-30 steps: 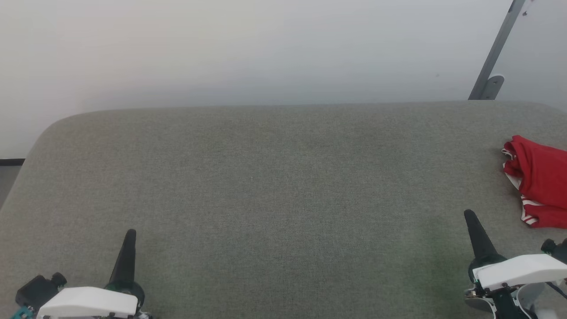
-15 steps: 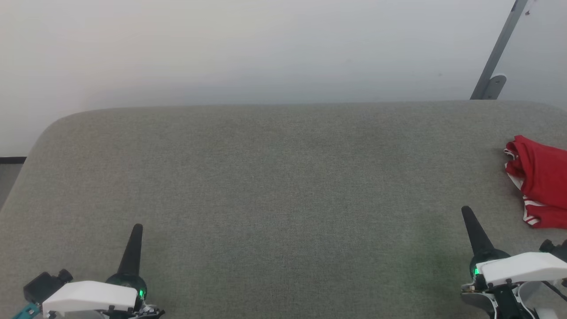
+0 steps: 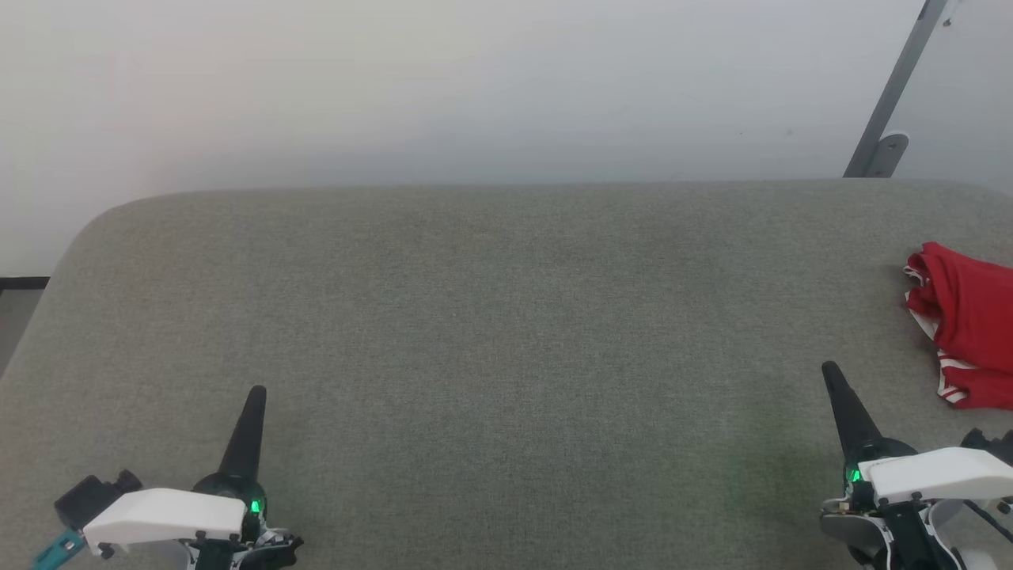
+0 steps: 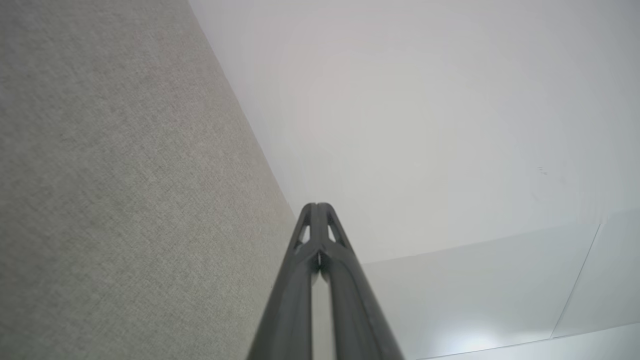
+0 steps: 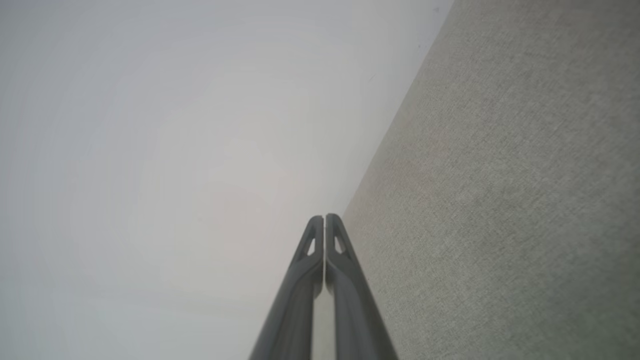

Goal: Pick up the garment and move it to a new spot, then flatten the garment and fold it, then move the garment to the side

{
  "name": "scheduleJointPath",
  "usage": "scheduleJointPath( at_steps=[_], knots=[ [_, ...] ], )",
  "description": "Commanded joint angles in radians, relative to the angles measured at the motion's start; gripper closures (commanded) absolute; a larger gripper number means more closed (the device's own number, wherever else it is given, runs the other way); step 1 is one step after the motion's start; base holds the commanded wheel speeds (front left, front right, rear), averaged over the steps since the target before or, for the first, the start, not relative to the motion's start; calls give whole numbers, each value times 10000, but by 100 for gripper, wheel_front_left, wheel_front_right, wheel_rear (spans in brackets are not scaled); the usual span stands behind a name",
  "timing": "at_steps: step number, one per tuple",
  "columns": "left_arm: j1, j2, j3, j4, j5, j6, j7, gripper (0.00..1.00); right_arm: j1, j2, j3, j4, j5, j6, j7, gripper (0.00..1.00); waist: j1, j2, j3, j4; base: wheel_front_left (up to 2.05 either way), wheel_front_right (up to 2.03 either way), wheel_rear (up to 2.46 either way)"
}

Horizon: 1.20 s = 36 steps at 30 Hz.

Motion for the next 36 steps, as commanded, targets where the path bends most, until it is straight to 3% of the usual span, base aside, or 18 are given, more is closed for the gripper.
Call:
scheduleJointPath(
  at_steps=[1,36],
  knots=[
    [-184,13,49,-30,-201,-36,53,100,-146,33,-15,-121,167,3,27,100,0,-1,1,2,0,0,0],
    [-719,-477,146,249,-2193,-50,785,100,-249,422,-219,-148,2424,0,520,100,0,-1,73,114,0,0,0]
  ],
)
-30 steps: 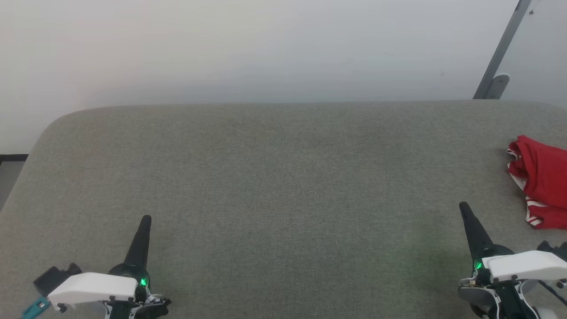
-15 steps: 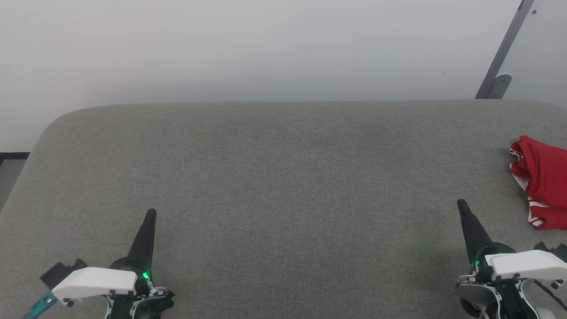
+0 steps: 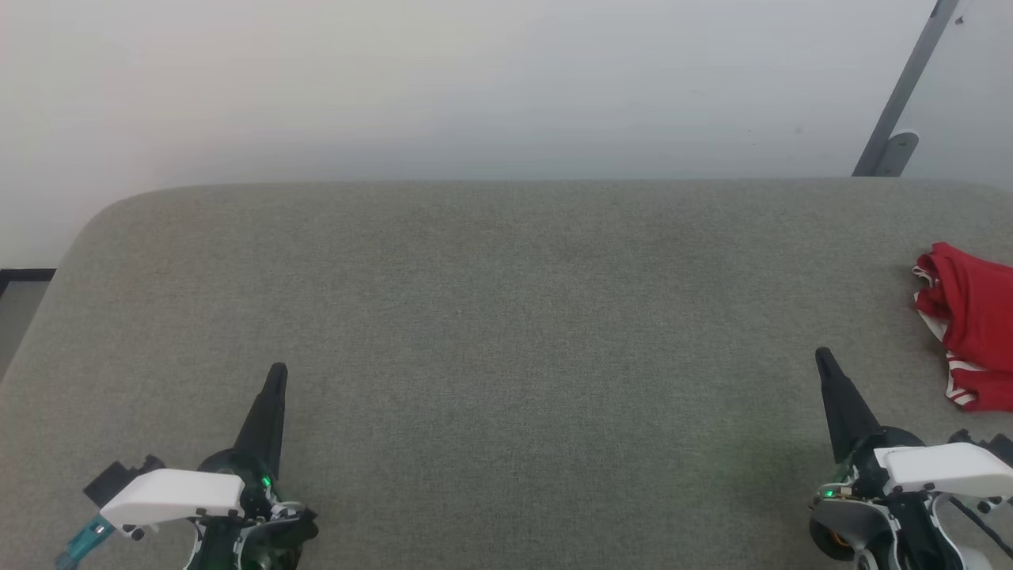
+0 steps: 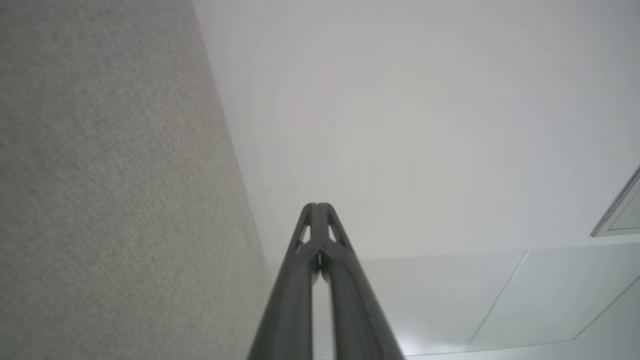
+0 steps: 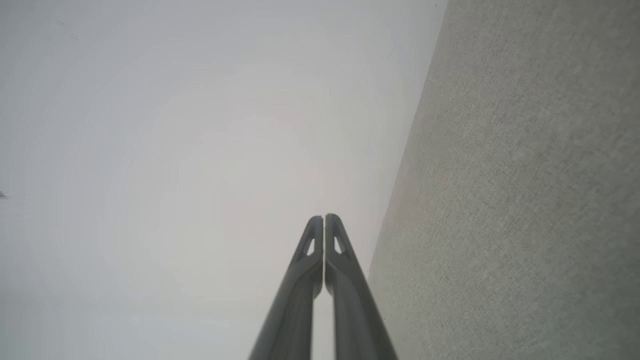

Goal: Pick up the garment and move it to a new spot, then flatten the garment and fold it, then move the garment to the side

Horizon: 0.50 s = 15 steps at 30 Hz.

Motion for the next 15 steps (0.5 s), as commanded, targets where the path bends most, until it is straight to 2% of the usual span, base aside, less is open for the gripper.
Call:
scheduleJointPath(
  at_steps=[1,15],
  knots=[
    [-197,-34,42,4,-208,-48,88,100,-78,71,-35,-54,149,0,55,100,0,0,2,3,0,0,0],
    [-207,-74,51,22,-313,-49,130,100,-85,87,-42,-51,302,0,90,100,0,0,9,14,0,0,0]
  ],
)
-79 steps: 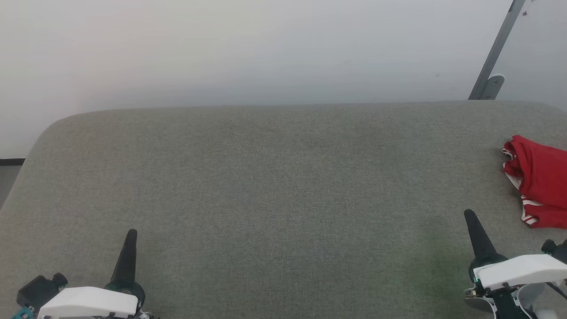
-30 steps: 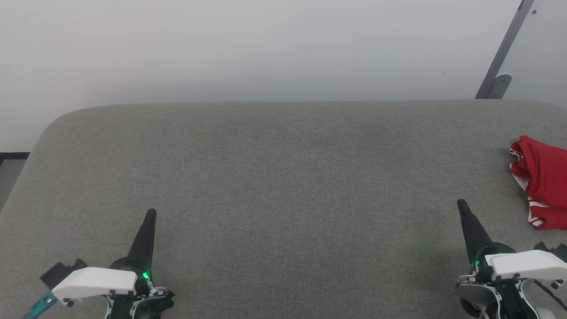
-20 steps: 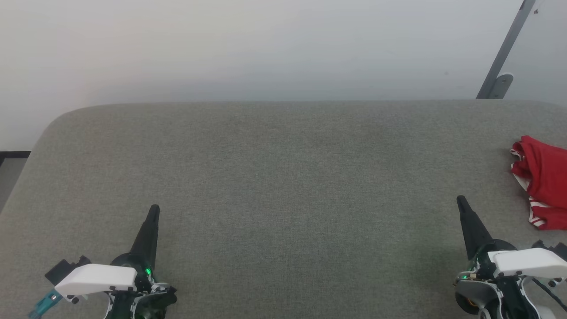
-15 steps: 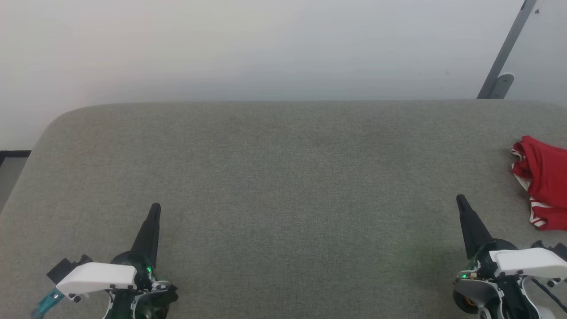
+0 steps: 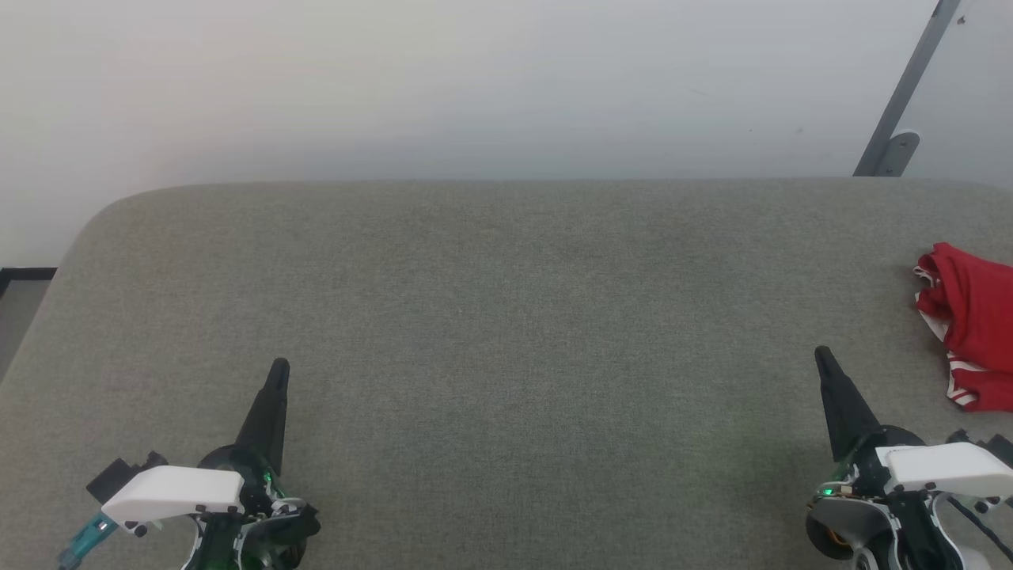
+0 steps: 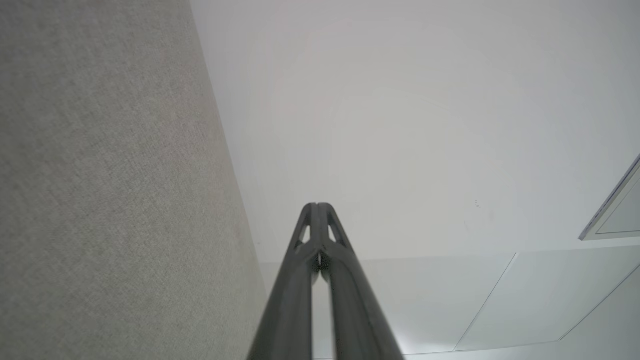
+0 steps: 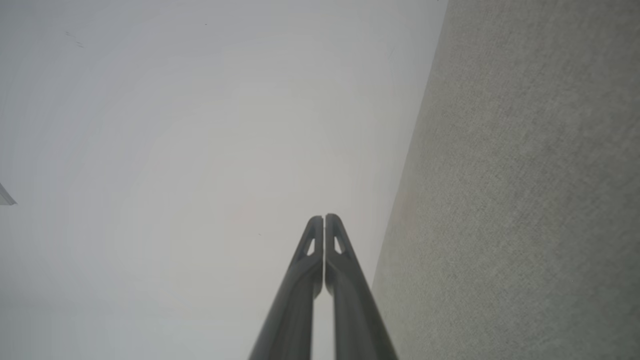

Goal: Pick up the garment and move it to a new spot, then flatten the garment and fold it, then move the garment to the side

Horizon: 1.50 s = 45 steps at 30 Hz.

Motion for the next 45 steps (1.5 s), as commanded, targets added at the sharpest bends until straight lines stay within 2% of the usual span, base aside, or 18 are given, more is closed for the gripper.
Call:
scheduleJointPath(
  at_steps=[1,45],
  knots=[
    [-105,-26,36,-9,-27,-49,36,100,-67,34,-11,-35,40,0,32,100,0,0,0,0,0,0,0],
    [-106,-30,41,-10,-20,-48,41,100,-63,34,-9,-34,43,0,29,100,0,0,0,0,0,0,0]
  ],
)
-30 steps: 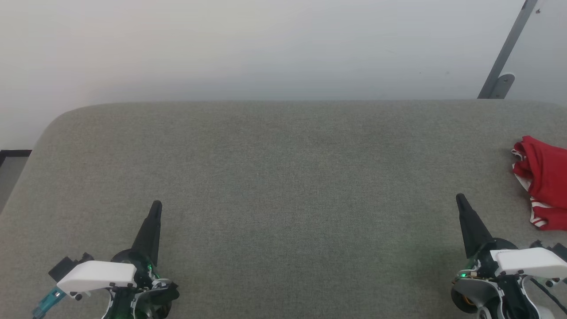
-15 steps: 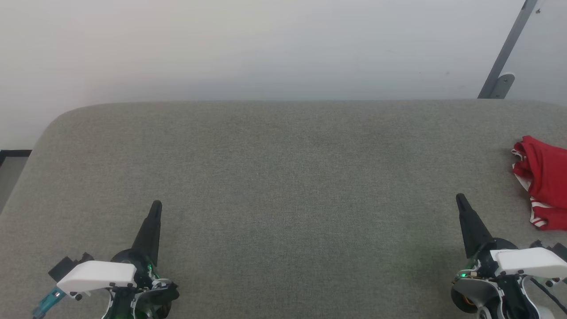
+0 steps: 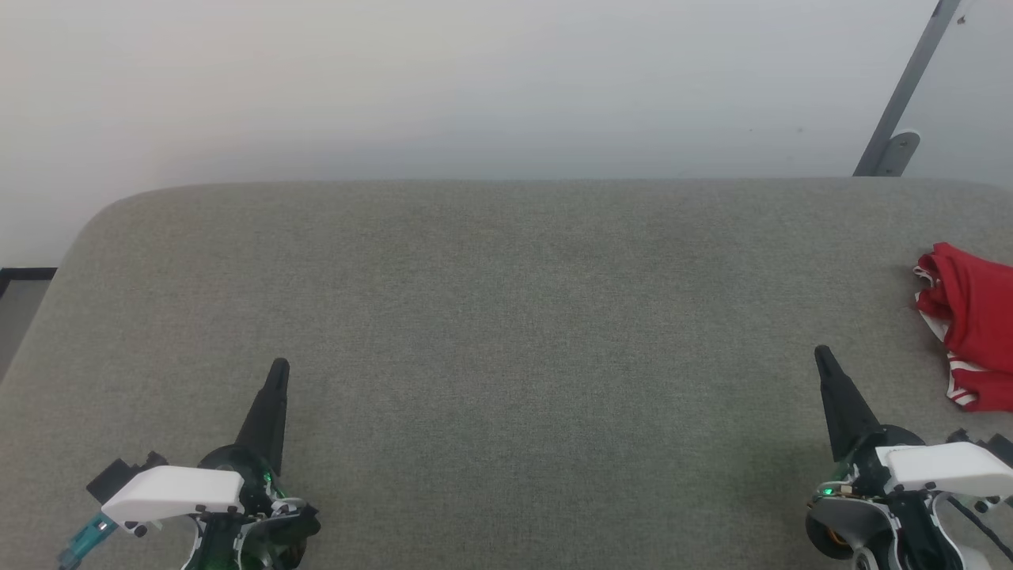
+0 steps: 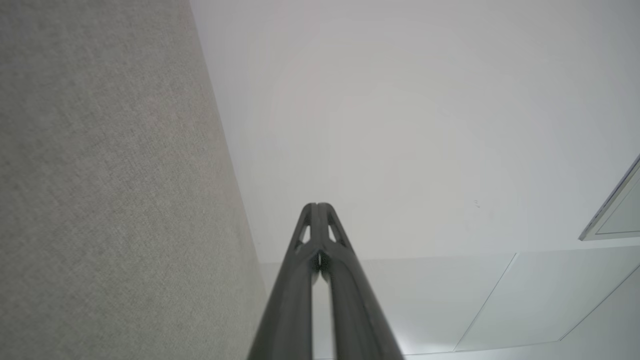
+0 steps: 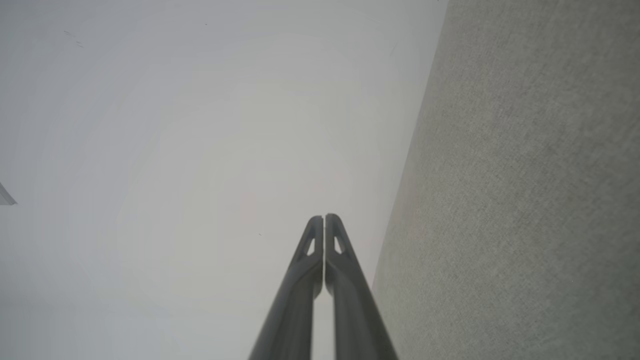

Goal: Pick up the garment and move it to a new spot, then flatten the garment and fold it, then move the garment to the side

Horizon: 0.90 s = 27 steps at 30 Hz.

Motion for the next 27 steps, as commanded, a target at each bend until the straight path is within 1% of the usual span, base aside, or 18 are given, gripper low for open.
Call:
scheduleJointPath(
  at_steps=[1,27],
  knots=[
    [-106,-28,35,-8,-20,-46,39,100,-57,34,-5,-32,43,0,29,100,0,0,0,0,0,0,0],
    [-106,-30,37,-10,-18,-46,41,100,-56,34,-4,-33,44,0,28,100,0,0,0,0,0,0,0]
  ],
)
